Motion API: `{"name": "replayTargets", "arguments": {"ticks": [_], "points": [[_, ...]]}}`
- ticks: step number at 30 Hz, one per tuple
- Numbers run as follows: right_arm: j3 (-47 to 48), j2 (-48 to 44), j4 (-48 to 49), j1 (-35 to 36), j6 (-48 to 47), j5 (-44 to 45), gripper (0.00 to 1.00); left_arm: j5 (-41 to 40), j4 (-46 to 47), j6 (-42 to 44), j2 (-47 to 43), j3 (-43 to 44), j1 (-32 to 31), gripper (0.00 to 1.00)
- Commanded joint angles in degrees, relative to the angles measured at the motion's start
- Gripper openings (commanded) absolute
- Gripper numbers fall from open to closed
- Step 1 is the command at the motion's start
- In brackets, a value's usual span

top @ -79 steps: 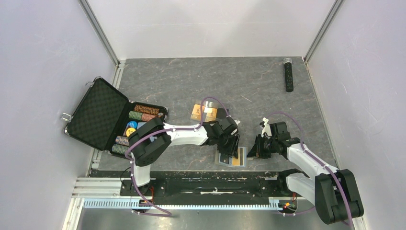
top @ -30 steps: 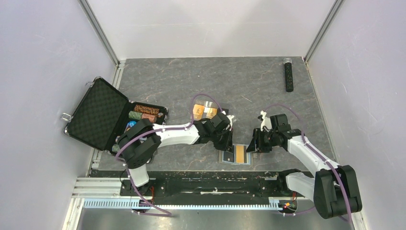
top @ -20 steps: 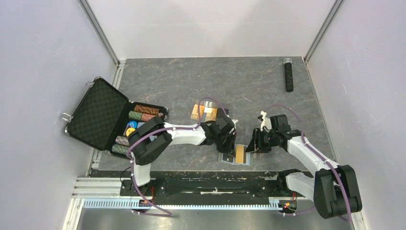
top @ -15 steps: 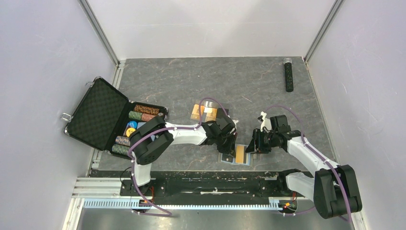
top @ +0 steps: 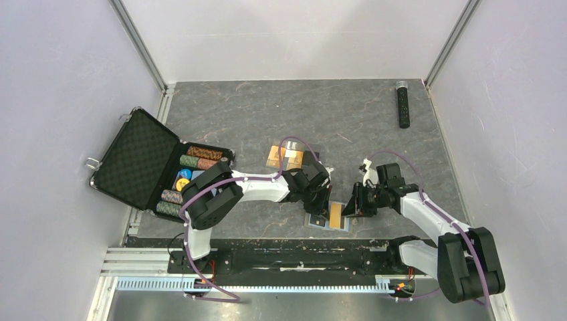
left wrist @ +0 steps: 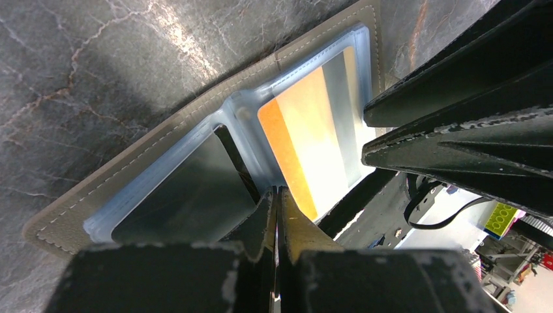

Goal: Put the credit cards into the card holder
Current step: Insert the credit card into the card holder.

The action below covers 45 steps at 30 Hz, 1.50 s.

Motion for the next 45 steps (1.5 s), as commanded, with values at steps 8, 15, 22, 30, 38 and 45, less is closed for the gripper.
{"name": "replayTargets", "arguments": {"ticks": [8, 15, 22, 30, 38, 45], "points": [[2.58, -0.9, -4.35, 0.02, -2.34, 8.24, 0.35, -2.17, -3.35, 1.61, 1.65, 0.57, -0.72, 0.02], [-2.18, 0.26, 1.67, 0.02, -0.1, 1.22, 0.34, -1.9, -3.53, 1.78, 2.02, 1.23, -0.85, 0.02], [0.2, -0.92, -1.35, 0.02, -0.79, 4.74, 0.22, -1.83, -3.48, 1.81, 2.13, 1.05, -0.98, 0.02], [5.75, -1.59, -6.19, 0.0, -3.86, 9.01, 0.36, -1.74, -3.88, 2.03, 2.4, 1.67, -1.03, 0.02], [4.07, -0.26, -2.98, 0.28, -2.58, 5.67, 0.29, -1.59, -3.79, 2.01, 2.66, 1.74, -1.07, 0.02], [0.44, 1.48, 1.24, 0.33, -1.18, 3.61, 0.29, -1.52, -4.01, 2.08, 2.68, 1.76, -1.15, 0.02]]}}
